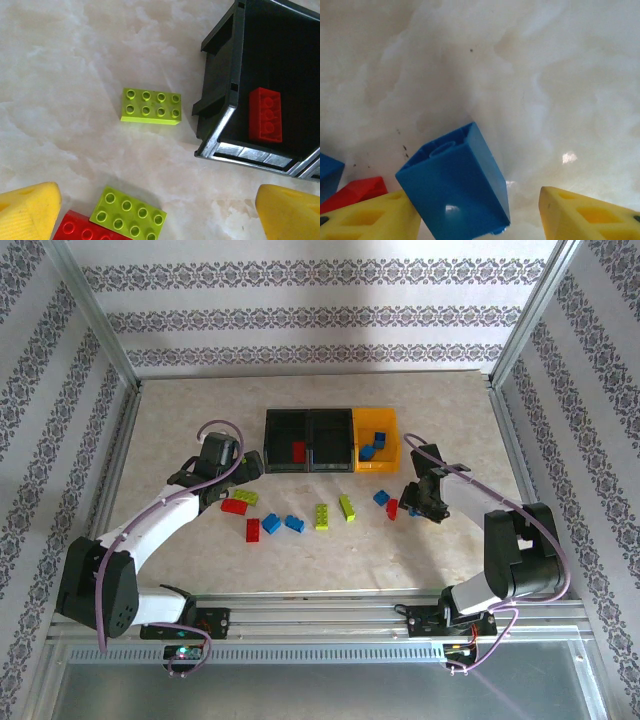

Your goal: Sort the legos into containers by color

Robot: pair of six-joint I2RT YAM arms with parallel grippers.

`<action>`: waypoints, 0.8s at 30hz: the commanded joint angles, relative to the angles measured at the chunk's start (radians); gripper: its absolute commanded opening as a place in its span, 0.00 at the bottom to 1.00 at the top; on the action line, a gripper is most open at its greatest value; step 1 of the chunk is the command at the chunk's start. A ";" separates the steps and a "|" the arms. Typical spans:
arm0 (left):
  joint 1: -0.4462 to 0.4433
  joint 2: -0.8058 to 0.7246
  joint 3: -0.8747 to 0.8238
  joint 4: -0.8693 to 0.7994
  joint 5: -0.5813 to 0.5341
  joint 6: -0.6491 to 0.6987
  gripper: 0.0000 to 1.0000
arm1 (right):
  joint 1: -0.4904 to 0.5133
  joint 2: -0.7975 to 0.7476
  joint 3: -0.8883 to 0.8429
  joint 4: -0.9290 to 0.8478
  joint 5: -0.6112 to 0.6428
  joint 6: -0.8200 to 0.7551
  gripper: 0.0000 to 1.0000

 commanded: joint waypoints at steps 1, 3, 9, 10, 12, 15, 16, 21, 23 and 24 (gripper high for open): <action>0.014 0.008 -0.003 0.007 0.007 -0.008 1.00 | -0.012 0.026 0.048 0.011 0.004 -0.022 0.61; 0.015 0.006 -0.004 0.005 0.007 -0.008 1.00 | -0.016 0.043 0.059 0.014 0.004 -0.025 0.60; 0.015 -0.001 -0.004 0.002 0.001 -0.008 1.00 | -0.018 0.079 0.063 0.021 -0.016 -0.023 0.57; 0.016 -0.001 -0.004 0.001 0.001 -0.008 1.00 | -0.018 0.082 0.060 0.020 -0.019 -0.022 0.56; 0.017 -0.001 -0.004 0.001 0.001 -0.006 1.00 | -0.018 0.082 0.054 0.022 -0.025 -0.020 0.54; 0.016 0.002 -0.004 0.002 0.002 -0.008 1.00 | -0.019 0.079 0.045 0.023 -0.030 -0.018 0.50; 0.017 0.002 -0.005 0.004 0.003 -0.008 1.00 | -0.018 0.077 0.041 0.023 -0.030 -0.016 0.49; 0.018 0.002 -0.009 0.004 0.006 -0.009 1.00 | -0.019 0.076 0.026 0.027 -0.036 -0.015 0.43; 0.017 -0.001 -0.012 0.004 0.005 -0.008 1.00 | -0.019 0.074 0.019 0.032 -0.041 -0.012 0.42; 0.017 -0.003 -0.013 0.004 0.004 -0.008 1.00 | -0.017 0.073 0.014 0.034 -0.042 -0.010 0.42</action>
